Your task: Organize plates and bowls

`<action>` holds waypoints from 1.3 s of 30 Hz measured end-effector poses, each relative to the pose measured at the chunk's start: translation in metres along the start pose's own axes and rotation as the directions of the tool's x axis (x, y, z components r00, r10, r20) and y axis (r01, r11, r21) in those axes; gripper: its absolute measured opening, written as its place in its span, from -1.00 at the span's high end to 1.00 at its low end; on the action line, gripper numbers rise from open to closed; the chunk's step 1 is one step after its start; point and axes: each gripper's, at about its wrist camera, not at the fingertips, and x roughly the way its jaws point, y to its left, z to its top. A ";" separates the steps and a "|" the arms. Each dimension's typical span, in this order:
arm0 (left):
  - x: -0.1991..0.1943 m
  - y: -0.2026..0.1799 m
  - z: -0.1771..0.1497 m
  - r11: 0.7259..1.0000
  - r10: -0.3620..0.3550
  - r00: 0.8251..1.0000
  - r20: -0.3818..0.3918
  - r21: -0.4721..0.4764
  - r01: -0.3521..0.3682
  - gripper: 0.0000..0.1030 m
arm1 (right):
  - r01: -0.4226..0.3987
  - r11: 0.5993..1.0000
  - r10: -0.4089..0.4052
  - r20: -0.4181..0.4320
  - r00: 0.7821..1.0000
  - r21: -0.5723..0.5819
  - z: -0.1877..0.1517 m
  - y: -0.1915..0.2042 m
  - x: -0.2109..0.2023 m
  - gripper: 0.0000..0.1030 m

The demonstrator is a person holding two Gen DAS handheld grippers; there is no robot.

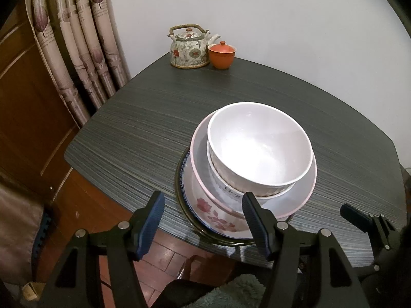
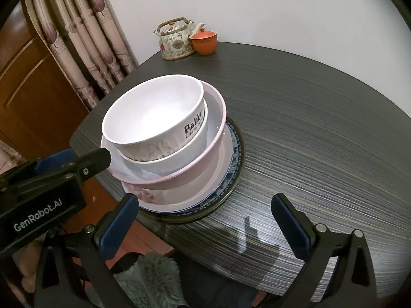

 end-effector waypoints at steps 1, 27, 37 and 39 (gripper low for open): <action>0.000 0.000 0.000 1.000 -0.003 1.000 0.000 0.000 0.003 -0.25 | 0.001 1.000 -0.001 -0.004 1.000 0.003 0.000 0.000 0.001 -0.98; 0.003 0.005 0.000 0.999 -0.034 0.999 -0.005 0.007 0.034 -0.25 | -0.003 1.000 0.003 -0.018 1.000 0.002 -0.001 0.002 0.005 -0.98; 0.004 0.006 0.001 0.999 -0.037 0.999 -0.010 0.007 0.037 -0.25 | -0.005 1.000 0.005 -0.020 1.000 0.004 -0.002 0.002 0.004 -0.98; 0.006 0.007 0.001 0.999 -0.033 0.999 -0.016 -0.001 0.033 -0.25 | -0.005 1.000 0.005 -0.022 1.000 0.004 -0.002 0.002 0.004 -0.98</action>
